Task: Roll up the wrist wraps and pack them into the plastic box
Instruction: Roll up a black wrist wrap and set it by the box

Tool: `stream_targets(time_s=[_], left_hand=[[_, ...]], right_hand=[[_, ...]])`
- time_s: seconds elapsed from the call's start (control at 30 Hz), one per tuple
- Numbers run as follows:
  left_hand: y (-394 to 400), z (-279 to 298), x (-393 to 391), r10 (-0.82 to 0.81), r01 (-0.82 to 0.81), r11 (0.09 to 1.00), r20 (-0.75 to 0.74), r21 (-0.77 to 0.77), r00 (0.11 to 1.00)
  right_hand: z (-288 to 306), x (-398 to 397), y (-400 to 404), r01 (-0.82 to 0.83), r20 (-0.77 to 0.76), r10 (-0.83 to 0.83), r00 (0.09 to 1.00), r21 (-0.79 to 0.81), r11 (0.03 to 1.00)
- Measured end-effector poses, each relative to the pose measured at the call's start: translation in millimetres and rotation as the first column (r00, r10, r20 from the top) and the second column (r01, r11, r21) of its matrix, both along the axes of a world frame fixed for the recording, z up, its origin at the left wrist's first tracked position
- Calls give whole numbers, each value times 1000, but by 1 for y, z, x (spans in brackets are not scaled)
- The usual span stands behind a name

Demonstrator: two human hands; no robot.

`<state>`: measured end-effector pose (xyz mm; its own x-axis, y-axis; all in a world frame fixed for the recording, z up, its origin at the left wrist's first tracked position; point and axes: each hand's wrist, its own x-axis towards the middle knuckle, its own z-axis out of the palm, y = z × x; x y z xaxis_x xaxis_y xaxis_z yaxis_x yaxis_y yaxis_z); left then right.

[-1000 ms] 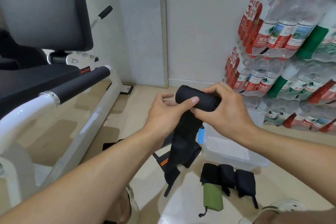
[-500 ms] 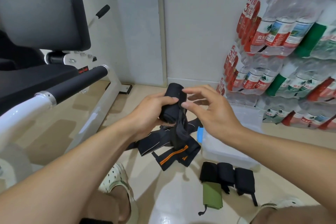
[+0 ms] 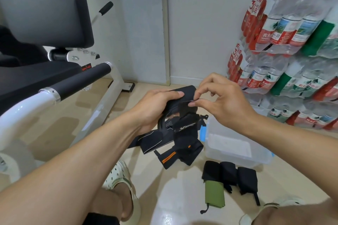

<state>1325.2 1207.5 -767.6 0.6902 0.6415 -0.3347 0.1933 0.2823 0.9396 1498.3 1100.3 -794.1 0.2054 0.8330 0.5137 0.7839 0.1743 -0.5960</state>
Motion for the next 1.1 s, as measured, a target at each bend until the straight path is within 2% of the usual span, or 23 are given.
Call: stream_targets(time_s=[0.07, 0.17, 0.43, 0.77, 0.93, 1.03, 1.1], left_hand=[[2, 1, 2, 77, -77, 995, -3, -65, 997], [9, 1, 2, 186, -184, 974, 3, -133, 983], [-1, -1, 8, 113, -103, 990, 107, -97, 988], [-4, -7, 9, 0, 12, 995, 127, -95, 992], [-2, -12, 3, -124, 129, 991, 159, -21, 979], [1, -15, 3, -142, 131, 987, 134, 91, 981], [-1, -15, 5, -137, 122, 985, 127, 120, 982]], right_hand=[[-1, 0, -1, -34, 64, 28, 998, 92, 995], [-1, -2, -5, -72, 63, 63, 996, 159, 985], [5, -12, -5, 42, -97, -41, 994, 10, 999], [10, -15, -6, 124, -88, -130, 988, -71, 990], [14, -13, -7, 129, -301, -184, 936, -195, 972], [16, -13, -8, 96, -438, -234, 868, -314, 945], [16, -11, -7, 63, -498, -234, 835, -336, 940]])
